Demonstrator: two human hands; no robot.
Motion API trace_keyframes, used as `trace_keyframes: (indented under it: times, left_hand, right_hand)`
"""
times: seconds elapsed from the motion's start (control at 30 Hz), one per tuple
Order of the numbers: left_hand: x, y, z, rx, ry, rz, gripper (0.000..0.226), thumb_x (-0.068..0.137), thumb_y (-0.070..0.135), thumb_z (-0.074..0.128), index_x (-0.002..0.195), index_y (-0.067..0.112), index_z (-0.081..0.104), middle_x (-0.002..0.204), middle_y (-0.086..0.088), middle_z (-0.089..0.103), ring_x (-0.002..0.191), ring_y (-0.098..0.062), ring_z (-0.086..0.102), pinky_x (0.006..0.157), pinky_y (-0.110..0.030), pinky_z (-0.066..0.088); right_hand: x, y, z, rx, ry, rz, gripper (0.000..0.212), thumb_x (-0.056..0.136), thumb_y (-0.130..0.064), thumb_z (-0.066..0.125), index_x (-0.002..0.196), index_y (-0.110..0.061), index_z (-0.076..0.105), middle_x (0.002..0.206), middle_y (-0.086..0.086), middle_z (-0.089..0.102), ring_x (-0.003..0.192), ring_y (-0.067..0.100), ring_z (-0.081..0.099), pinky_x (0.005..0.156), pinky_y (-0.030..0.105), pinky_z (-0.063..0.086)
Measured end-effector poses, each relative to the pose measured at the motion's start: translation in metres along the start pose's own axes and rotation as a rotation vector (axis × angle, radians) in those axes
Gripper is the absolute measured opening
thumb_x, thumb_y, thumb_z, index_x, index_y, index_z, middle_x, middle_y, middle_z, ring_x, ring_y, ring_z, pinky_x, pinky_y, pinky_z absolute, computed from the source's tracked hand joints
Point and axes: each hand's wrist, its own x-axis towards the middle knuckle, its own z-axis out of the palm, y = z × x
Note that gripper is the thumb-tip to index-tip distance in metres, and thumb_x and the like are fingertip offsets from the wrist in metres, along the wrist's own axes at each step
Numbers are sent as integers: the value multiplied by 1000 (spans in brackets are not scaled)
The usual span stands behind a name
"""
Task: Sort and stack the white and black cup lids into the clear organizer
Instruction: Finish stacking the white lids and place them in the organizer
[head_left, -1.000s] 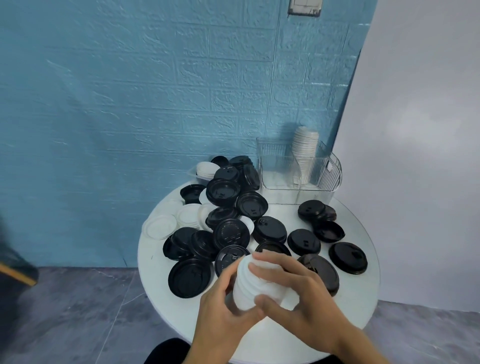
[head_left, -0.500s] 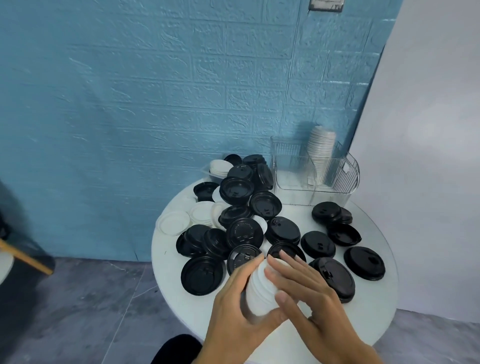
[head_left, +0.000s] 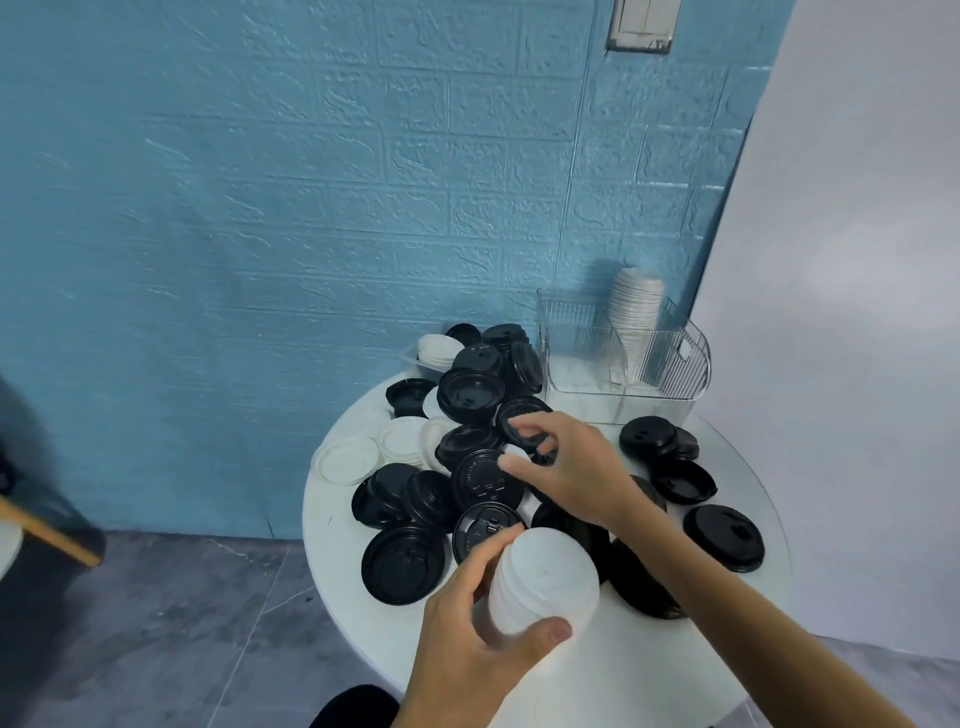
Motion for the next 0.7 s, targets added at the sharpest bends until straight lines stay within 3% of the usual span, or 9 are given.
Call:
trace_keyframes:
  times: [0.13, 0.27, 0.33, 0.4, 0.47, 0.57, 0.7]
  left_hand:
    - [0, 0, 1, -2, 6, -3, 78, 63, 62, 89, 132, 60, 54, 133, 22, 67, 128, -4, 60, 99, -16, 50]
    - [0, -2, 0, -19, 8, -12, 79, 61, 62, 91, 132, 61, 55, 132, 22, 67, 128, -3, 60, 102, -25, 51]
    - [0, -3, 1, -29, 8, -10, 80, 59, 66, 91, 131, 60, 56, 132, 21, 68, 128, -5, 61, 103, -29, 49]
    - [0, -2, 1, -35, 10, -6, 81, 58, 69, 90, 131, 60, 56, 132, 21, 68, 128, -5, 61, 103, -28, 49]
    - [0, -2, 1, -35, 11, -5, 82, 58, 72, 89, 131, 60, 55, 132, 21, 68, 128, -4, 60, 103, -25, 49]
    - [0, 0, 1, -34, 17, -4, 81, 57, 73, 88, 131, 61, 55, 132, 22, 68, 128, -4, 60, 101, -19, 50]
    - [0, 1, 2, -37, 17, -1, 81, 56, 73, 88, 130, 62, 55, 132, 22, 68, 129, -3, 60, 103, -24, 49]
  right_hand:
    - [18, 9, 20, -99, -72, 25, 40, 85, -47, 75, 121, -35, 67, 102, -17, 69, 82, 4, 57, 89, 31, 50]
    - [14, 19, 19, -119, -9, 55, 29, 84, -30, 76, 112, -39, 70, 82, -25, 63, 82, 6, 61, 82, 26, 47]
    - [9, 28, 8, -106, 40, 96, 26, 82, -26, 76, 102, -42, 71, 76, -26, 61, 74, -2, 60, 80, 21, 48]
    - [3, 38, -6, -98, 99, 134, 24, 80, -26, 75, 86, -48, 68, 75, -26, 64, 70, -8, 61, 74, 12, 45]
    - [-4, 48, -21, -98, 131, 164, 26, 80, -26, 74, 78, -50, 64, 79, -25, 68, 69, -6, 62, 69, 14, 45]
    - [-11, 64, -35, -116, 148, 207, 24, 80, -21, 71, 82, -44, 67, 82, -23, 70, 75, -3, 64, 69, 20, 47]
    - [-10, 82, -45, -169, 128, 285, 24, 80, -17, 69, 84, -41, 66, 84, -16, 69, 85, 12, 65, 67, 14, 39]
